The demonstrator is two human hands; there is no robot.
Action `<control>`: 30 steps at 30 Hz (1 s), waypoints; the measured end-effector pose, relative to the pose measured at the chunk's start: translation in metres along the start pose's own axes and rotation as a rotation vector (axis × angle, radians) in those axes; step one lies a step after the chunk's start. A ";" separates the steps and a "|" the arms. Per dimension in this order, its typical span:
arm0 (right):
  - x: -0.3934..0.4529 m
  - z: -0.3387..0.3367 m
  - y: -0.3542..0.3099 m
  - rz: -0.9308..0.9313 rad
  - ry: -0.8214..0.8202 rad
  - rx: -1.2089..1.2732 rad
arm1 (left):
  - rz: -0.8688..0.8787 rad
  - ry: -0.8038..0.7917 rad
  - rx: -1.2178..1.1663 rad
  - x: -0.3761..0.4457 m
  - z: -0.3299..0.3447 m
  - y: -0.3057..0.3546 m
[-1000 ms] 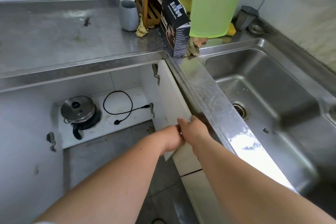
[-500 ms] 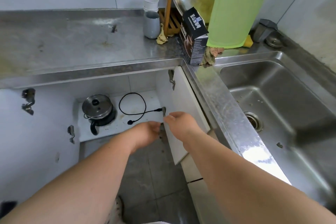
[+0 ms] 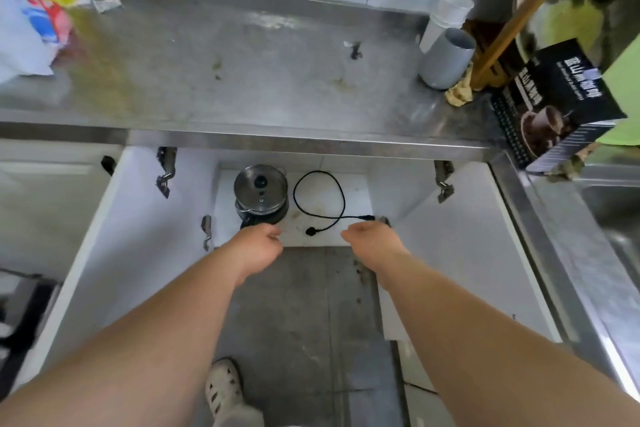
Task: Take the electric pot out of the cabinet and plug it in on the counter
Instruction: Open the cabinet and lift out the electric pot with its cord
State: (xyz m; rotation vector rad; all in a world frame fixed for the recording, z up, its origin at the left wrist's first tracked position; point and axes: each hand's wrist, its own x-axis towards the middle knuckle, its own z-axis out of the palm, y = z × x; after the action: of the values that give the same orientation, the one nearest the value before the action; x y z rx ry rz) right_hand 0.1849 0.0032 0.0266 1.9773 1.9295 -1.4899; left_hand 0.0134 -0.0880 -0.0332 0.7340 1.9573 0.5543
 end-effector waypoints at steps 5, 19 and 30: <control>0.056 0.042 -0.019 -0.037 -0.034 -0.142 | -0.032 0.009 -0.013 0.051 -0.024 -0.023; 0.271 0.165 0.086 -0.117 -0.179 -0.344 | -0.198 0.178 -0.051 0.223 0.059 -0.149; 0.467 0.215 0.198 -0.322 -0.028 -0.602 | -0.161 0.640 -0.104 0.398 0.127 -0.227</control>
State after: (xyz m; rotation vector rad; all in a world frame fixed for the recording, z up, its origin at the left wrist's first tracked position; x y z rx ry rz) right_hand 0.1144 0.1897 -0.4867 1.4304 2.3915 -0.8019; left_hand -0.0847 0.0336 -0.4821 0.3440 2.5203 0.8591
